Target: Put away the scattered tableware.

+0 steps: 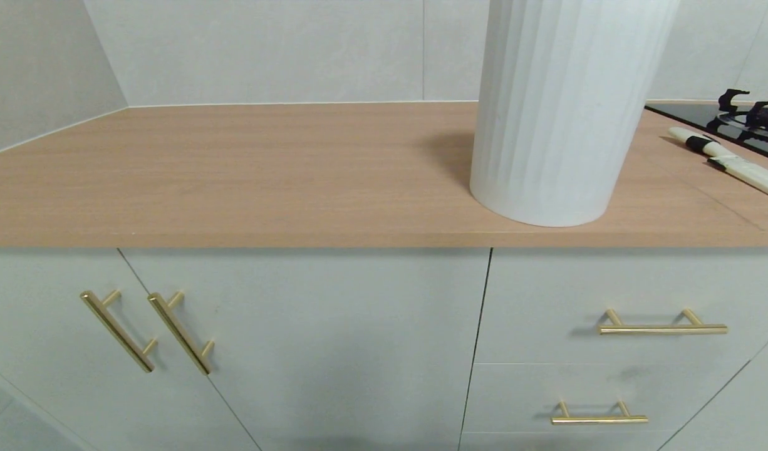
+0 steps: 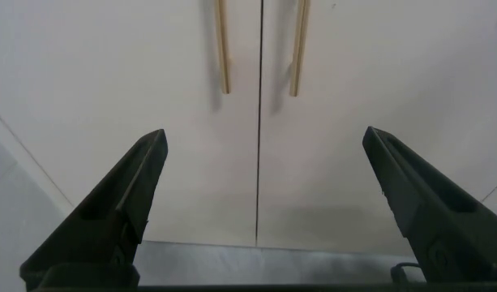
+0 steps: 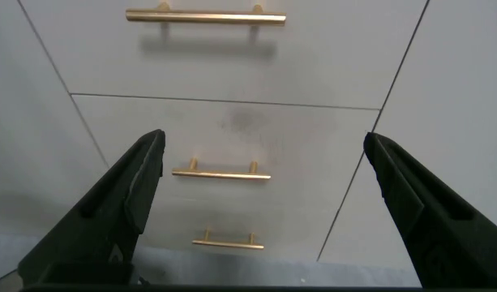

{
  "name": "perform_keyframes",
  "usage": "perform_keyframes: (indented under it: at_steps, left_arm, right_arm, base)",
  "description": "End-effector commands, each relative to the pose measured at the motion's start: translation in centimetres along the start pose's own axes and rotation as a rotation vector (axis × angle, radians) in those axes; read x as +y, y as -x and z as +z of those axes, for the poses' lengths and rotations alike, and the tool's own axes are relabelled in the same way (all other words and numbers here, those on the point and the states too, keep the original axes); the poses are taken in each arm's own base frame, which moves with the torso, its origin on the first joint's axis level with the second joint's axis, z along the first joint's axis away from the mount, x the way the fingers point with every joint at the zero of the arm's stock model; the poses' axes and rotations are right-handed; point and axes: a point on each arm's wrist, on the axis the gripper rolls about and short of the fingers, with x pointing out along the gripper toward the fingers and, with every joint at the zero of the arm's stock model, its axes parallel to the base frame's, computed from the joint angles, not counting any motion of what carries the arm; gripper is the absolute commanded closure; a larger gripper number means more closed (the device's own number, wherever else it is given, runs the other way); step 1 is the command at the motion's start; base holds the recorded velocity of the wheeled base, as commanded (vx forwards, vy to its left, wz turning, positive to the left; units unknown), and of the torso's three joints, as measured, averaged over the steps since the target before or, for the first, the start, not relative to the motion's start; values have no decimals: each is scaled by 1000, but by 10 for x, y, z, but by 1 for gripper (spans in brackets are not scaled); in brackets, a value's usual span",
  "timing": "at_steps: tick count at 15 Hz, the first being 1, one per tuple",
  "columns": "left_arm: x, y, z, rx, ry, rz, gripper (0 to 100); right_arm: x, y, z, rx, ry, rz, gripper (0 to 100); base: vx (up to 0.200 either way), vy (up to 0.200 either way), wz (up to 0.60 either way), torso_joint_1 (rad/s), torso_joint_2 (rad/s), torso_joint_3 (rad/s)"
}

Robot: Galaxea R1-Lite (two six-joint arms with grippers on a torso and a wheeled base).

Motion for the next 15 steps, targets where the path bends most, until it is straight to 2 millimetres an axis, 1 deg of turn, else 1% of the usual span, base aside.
perform_keyframes:
  at_steps: [1,3,15]
  left_arm:
    - [0,0,0,-1,0,0,0]
    - [0,0,0,-1,0,0,0]
    - [0,0,0,-1,2,0,0]
  right_arm:
    - [0,0,0,1,0,1,0]
    - [0,0,0,1,0,1,0]
    - [0,0,0,1,0,1,0]
  base:
    - [0,-200,0,-2,2,-2]
    - [0,-200,0,5,2,2]
    - [0,0,0,0,0,0]
